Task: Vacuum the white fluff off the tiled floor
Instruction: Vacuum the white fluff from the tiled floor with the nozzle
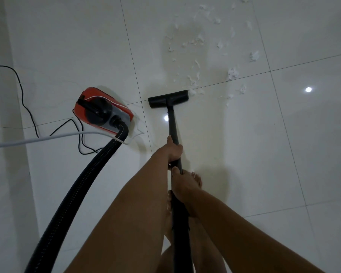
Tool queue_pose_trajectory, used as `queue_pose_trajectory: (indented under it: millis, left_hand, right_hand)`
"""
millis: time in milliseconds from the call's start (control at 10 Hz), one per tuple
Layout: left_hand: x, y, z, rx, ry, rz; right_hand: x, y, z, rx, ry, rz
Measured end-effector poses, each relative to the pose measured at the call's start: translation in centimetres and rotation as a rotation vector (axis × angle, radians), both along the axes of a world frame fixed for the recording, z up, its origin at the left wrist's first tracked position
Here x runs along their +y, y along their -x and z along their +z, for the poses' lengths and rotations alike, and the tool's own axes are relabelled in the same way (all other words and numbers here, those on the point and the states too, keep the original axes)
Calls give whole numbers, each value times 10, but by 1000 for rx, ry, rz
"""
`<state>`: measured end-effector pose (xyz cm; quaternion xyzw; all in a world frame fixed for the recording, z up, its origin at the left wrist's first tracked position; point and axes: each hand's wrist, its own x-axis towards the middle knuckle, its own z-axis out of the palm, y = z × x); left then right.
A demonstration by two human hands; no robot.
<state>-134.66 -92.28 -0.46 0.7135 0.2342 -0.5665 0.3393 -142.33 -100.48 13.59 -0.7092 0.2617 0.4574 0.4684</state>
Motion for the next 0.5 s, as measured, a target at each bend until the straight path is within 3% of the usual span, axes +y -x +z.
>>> queue_pose_trajectory:
  millis: [100,400,500]
  left_hand:
    - [-1,-9,0,-6,-6,17]
    - [1,-29,-5,-14,-10,26]
    - [1,-37,-7,-19,-14,1]
  right_hand:
    - [4,6,-31,11,-38,-49]
    - [4,-14,-31,14,25,70]
    - [8,-28,-29,96,48,-119]
